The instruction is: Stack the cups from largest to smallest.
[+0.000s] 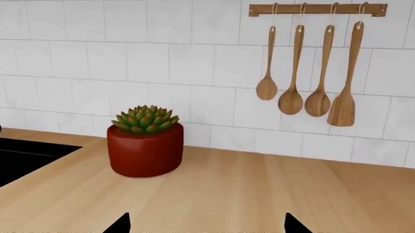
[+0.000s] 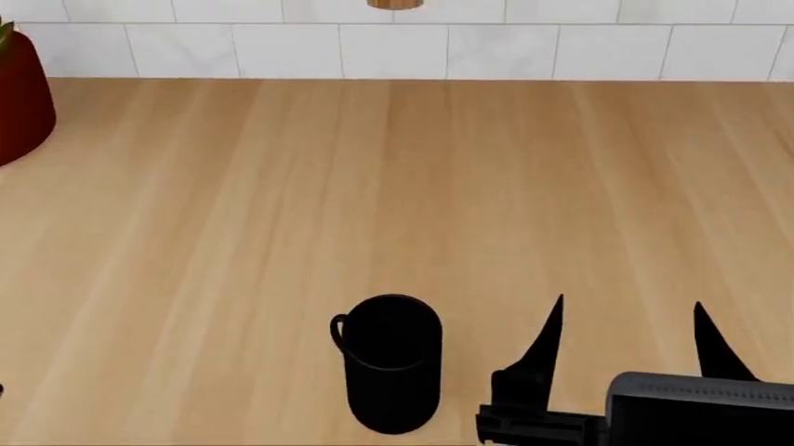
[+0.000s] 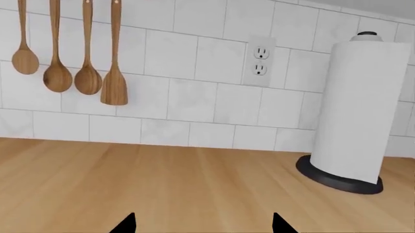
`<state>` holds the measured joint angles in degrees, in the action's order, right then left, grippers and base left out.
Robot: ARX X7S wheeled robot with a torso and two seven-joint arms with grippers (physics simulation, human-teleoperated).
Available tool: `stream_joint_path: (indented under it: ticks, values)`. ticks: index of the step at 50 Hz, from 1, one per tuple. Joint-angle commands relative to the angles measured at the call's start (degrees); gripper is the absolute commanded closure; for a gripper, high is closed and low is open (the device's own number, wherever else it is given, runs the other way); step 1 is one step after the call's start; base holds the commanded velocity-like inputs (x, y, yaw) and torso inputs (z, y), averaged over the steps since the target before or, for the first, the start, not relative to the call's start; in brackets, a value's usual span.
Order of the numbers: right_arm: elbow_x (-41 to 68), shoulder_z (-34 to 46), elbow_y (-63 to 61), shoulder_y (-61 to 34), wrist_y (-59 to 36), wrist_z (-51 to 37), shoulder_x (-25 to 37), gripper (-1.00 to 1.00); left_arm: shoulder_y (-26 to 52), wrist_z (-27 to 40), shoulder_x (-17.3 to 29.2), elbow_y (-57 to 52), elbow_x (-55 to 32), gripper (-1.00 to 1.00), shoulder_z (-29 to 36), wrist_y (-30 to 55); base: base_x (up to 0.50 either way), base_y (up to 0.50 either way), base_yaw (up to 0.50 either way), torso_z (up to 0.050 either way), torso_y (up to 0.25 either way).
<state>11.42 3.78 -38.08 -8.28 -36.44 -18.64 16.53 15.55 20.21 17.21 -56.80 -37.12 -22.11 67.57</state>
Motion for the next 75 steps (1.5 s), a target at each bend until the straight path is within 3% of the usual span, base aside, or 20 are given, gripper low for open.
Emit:
stream_joint_path:
  ticks: [1, 3, 6, 10, 15, 19, 23, 31, 32, 33, 35, 38, 56, 75]
  values:
    - [-0.1, -1.5, -3.7, 0.9, -3.2, 0.3, 0.5, -1.00, -0.9, 1.9, 0.2, -1.9, -1.3, -1.00, -0.2, 1.3, 0.00, 0.00, 0.00, 0.000, 0.000]
    - [0.3, -1.7, -4.1, 0.8, -3.6, 0.4, 0.5, -1.00, -1.6, 5.2, 0.0, -2.9, -2.1, -1.00, -3.0, 3.6, 0.00, 0.00, 0.00, 0.000, 0.000]
    - [0.4, -1.8, -4.1, 0.8, -3.5, 0.3, 0.6, -1.00, -5.5, 12.9, 4.5, -3.1, -6.6, -1.00, -2.4, 2.5, 0.00, 0.00, 0.00, 0.000, 0.000]
    - [0.6, -2.1, -3.7, 1.0, -3.0, 0.4, 0.5, -1.00, -14.6, 22.4, 11.5, -3.1, -10.6, -1.00, -3.0, -9.5, 0.00, 0.00, 0.00, 0.000, 0.000]
    - [0.4, -1.2, -2.9, 1.1, -2.3, 0.3, 0.4, -1.00, -18.6, 22.3, 10.9, -1.4, -10.5, -1.00, -8.9, -13.1, 0.00, 0.00, 0.00, 0.000, 0.000]
    - [0.5, -1.0, -2.7, 1.1, -2.1, 0.5, 0.5, -1.00, -21.1, 22.0, 10.5, -1.1, -8.1, -1.00, -9.1, -15.0, 0.00, 0.00, 0.00, 0.000, 0.000]
    - [0.4, -0.7, -2.4, 1.3, -1.8, 0.4, 0.5, -1.00, -25.2, 21.7, 6.2, -1.3, -5.7, -1.00, -10.0, -20.0, 0.00, 0.00, 0.00, 0.000, 0.000]
    - [0.3, -0.6, -2.0, 1.3, -1.4, 0.0, 0.6, -1.00, -33.0, 20.5, 5.8, -2.9, -5.0, -1.00, -11.4, -24.9, 0.00, 0.00, 0.00, 0.000, 0.000]
    - [0.1, -0.3, -1.8, 1.4, -1.2, 0.1, 0.6, -1.00, -34.8, 22.0, 6.7, -3.1, -4.8, -1.00, -11.4, -28.2, 0.00, 0.00, 0.00, 0.000, 0.000]
    - [0.1, 0.0, -2.2, 1.3, -1.7, 0.0, 0.7, -1.00, -38.8, 26.5, 12.9, -3.2, -7.1, -1.00, -9.1, -32.8, 0.00, 0.00, 0.00, 0.000, 0.000]
    - [0.2, -0.2, -1.7, 1.3, -1.0, 0.2, 0.7, -1.00, -45.5, 32.4, 19.1, -3.2, -11.4, -1.00, -9.5, -40.4, 0.00, 0.00, 0.00, 0.000, 0.000]
    - [0.3, -0.2, -1.7, 1.3, -1.3, 0.1, 0.8, -1.00, -50.9, 34.3, 21.2, -3.0, -11.9, -1.00, -11.0, -45.8, 0.00, 0.00, 0.00, 0.000, 0.000]
    - [0.5, 0.3, -0.7, 1.5, -0.5, -0.1, 1.0, -1.00, -43.6, 30.5, 22.1, 9.8, -10.7, -1.00, -2.2, -44.7, 0.00, 0.00, 0.00, 0.000, 0.000]
    - [0.5, 1.5, -0.1, 1.9, 0.5, -0.1, 1.2, -1.00, -35.3, 28.8, 23.3, 18.3, -11.4, -1.00, 2.8, -42.7, 0.00, 0.00, 0.00, 0.000, 0.000]
